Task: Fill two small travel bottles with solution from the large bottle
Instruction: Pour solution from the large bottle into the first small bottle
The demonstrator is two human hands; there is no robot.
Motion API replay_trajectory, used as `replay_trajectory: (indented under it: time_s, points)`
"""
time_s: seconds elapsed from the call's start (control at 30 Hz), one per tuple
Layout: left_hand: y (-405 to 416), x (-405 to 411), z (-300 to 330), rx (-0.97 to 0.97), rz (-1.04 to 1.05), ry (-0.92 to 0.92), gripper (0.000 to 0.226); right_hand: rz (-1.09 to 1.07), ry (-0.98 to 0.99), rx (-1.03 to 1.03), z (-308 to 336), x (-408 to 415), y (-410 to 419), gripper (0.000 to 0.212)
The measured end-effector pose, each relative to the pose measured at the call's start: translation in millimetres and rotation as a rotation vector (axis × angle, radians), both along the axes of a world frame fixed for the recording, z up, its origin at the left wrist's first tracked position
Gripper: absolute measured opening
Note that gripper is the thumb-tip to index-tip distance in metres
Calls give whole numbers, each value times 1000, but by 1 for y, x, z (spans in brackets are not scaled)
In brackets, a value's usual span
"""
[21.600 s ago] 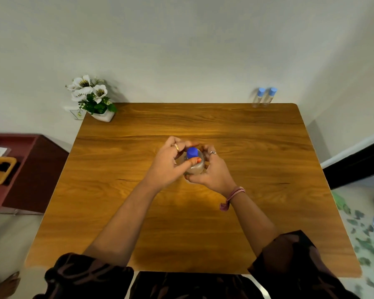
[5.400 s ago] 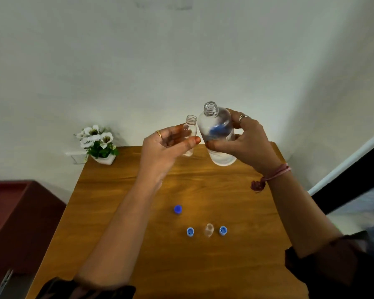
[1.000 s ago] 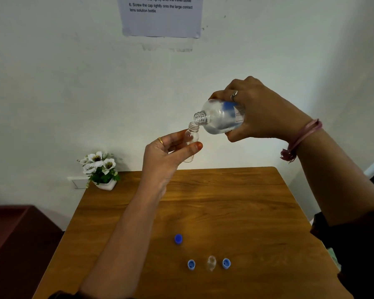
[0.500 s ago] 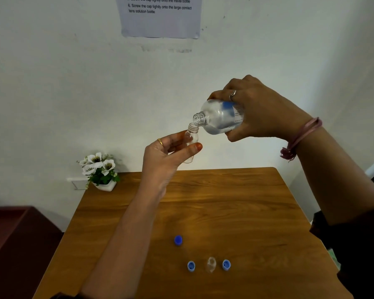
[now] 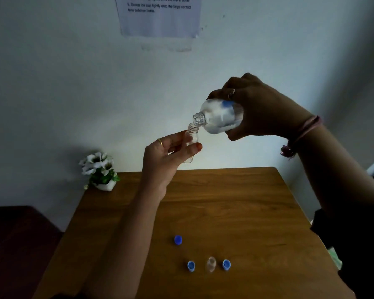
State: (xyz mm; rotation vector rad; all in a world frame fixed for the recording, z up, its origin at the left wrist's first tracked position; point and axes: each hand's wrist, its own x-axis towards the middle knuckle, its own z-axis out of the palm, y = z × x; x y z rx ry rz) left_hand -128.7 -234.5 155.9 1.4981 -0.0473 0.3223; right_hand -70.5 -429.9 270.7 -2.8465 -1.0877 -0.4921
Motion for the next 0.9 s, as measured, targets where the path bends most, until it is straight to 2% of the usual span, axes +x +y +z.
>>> replay_trajectory:
  time_s: [0.5, 0.9]
  points:
    - [0, 2, -1, -10, -9, 4, 42, 9, -4, -28, 0, 2, 0, 79]
    - [0, 1, -2, -9, -10, 2, 34, 18, -19, -16, 2, -1, 0, 78]
